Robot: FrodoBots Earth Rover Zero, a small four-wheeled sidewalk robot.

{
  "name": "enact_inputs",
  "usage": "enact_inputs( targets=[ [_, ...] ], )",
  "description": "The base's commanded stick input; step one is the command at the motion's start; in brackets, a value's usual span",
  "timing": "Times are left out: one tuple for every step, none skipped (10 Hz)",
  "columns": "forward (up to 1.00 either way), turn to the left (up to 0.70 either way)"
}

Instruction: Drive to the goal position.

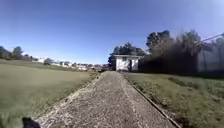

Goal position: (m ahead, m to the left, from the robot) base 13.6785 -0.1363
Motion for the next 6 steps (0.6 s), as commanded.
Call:
enact_inputs(
  targets=[
    [0.5, 0.0],
    [0.5, 0.0],
    [0.5, 0.0],
    [0.5, 0.0],
    [0.5, 0.0],
    [0.5, 0.0]
  ],
)
